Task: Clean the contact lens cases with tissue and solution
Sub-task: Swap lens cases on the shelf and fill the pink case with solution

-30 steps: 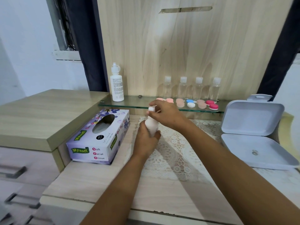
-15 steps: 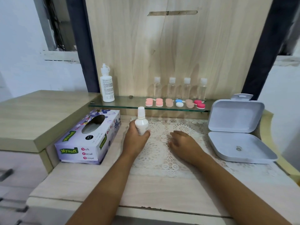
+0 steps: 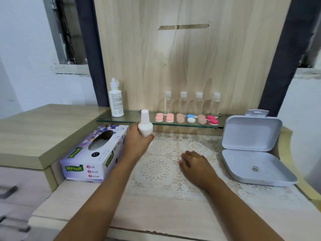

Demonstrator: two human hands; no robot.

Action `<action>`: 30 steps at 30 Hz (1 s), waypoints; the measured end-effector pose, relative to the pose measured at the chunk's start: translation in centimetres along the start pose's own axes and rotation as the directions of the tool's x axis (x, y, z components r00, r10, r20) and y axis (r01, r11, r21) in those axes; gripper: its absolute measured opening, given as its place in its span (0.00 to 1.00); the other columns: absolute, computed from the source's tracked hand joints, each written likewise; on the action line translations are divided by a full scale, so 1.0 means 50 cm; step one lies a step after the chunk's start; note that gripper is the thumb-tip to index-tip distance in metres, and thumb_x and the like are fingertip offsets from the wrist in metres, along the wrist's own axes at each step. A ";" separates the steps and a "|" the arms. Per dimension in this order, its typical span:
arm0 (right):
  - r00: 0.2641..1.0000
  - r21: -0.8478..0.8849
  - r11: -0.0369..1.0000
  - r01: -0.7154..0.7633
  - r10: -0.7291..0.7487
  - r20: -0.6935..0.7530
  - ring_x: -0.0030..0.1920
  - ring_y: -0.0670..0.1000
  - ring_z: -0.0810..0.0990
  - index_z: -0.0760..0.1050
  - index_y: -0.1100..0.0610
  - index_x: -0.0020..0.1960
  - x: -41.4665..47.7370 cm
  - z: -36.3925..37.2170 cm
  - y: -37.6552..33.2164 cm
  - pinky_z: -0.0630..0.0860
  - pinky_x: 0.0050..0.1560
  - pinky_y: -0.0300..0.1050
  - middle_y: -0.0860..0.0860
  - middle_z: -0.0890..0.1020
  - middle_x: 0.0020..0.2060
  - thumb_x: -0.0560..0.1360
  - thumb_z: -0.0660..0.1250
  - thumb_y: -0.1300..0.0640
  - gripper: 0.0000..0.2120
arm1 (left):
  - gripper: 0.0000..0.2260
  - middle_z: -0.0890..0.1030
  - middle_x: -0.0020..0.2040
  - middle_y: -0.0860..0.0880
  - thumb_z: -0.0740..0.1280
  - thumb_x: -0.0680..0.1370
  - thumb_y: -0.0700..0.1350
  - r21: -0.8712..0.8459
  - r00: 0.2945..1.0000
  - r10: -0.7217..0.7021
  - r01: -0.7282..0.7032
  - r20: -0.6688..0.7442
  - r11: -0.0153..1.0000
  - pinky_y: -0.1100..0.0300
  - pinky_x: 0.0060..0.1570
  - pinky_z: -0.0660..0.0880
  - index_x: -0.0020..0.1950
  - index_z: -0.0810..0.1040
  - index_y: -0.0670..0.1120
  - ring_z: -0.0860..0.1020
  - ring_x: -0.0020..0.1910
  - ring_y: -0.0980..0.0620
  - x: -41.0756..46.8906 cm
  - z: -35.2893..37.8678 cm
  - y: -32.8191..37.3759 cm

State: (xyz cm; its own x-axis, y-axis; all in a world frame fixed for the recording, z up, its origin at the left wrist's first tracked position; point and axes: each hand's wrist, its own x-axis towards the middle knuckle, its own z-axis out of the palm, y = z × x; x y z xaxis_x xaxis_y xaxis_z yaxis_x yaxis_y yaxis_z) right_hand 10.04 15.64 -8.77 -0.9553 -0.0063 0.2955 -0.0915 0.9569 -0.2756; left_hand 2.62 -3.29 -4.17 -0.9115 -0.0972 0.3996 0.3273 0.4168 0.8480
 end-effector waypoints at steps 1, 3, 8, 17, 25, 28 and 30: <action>1.000 -0.004 1.000 0.006 -0.006 -0.008 0.64 0.52 0.69 0.72 0.58 0.62 0.002 0.000 0.000 0.64 0.64 0.47 0.52 0.75 0.62 0.80 0.54 0.50 0.18 | 0.21 0.75 0.56 0.47 0.74 0.70 0.47 0.011 1.000 0.021 -0.020 -0.021 1.000 0.52 0.53 0.72 0.60 0.71 0.45 0.75 0.53 0.48 0.017 -0.010 0.019; 1.000 -0.007 1.000 0.010 -0.010 -0.010 0.65 0.51 0.68 0.72 0.57 0.63 0.002 0.001 0.001 0.63 0.65 0.46 0.51 0.74 0.62 0.80 0.53 0.50 0.18 | 0.21 0.75 0.56 0.48 0.73 0.71 0.46 0.006 0.997 0.063 -0.063 -0.045 0.998 0.54 0.50 0.71 0.61 0.71 0.44 0.74 0.52 0.49 0.058 -0.030 0.059; 1.000 0.003 1.000 0.023 -0.023 -0.014 0.66 0.50 0.67 0.71 0.56 0.65 0.004 0.005 0.005 0.62 0.67 0.47 0.50 0.73 0.64 0.80 0.53 0.49 0.18 | 0.20 0.76 0.56 0.45 0.72 0.72 0.45 0.040 0.993 0.092 -0.090 -0.079 0.995 0.59 0.46 0.66 0.60 0.71 0.41 0.73 0.49 0.50 0.164 -0.061 0.110; 0.997 0.008 1.000 0.030 -0.029 -0.067 0.65 0.48 0.68 0.71 0.55 0.64 0.006 0.013 0.008 0.61 0.65 0.44 0.48 0.73 0.63 0.79 0.54 0.50 0.17 | 0.23 0.76 0.59 0.43 0.72 0.72 0.44 0.002 0.999 -0.041 0.041 0.009 0.999 0.58 0.48 0.68 0.62 0.70 0.39 0.75 0.54 0.47 0.211 -0.016 0.059; 0.998 0.015 1.000 0.027 -0.026 -0.059 0.67 0.48 0.66 0.70 0.54 0.65 0.006 0.013 0.008 0.60 0.66 0.44 0.49 0.72 0.65 0.79 0.54 0.49 0.18 | 0.24 0.76 0.60 0.44 0.73 0.72 0.46 0.004 0.999 -0.029 0.029 0.020 1.000 0.59 0.47 0.67 0.63 0.70 0.40 0.72 0.50 0.52 0.214 -0.005 0.045; 0.999 0.009 1.000 0.024 -0.024 -0.047 0.67 0.48 0.66 0.70 0.54 0.66 0.006 0.012 0.008 0.60 0.66 0.45 0.48 0.72 0.65 0.79 0.53 0.49 0.18 | 0.23 0.76 0.60 0.44 0.72 0.72 0.47 0.020 0.999 -0.033 0.033 0.018 0.999 0.59 0.47 0.67 0.63 0.71 0.40 0.72 0.50 0.52 0.215 -0.004 0.044; 0.999 0.010 1.000 0.027 -0.027 -0.047 0.67 0.48 0.66 0.70 0.54 0.66 0.006 0.012 0.008 0.60 0.66 0.45 0.48 0.72 0.65 0.79 0.53 0.49 0.19 | 0.23 0.76 0.60 0.44 0.72 0.72 0.48 0.031 0.999 -0.032 0.032 0.015 0.999 0.59 0.47 0.68 0.63 0.71 0.40 0.73 0.50 0.51 0.216 -0.004 0.043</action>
State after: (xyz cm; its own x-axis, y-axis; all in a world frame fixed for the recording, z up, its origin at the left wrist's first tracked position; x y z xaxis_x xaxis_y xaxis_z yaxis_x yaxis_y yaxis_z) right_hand 9.55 15.84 -9.34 -0.9383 -0.0183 0.3452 -0.1202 0.9535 -0.2763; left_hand -6.48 -3.61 2.05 -0.9252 -0.0970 0.3668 0.2902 0.4417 0.8489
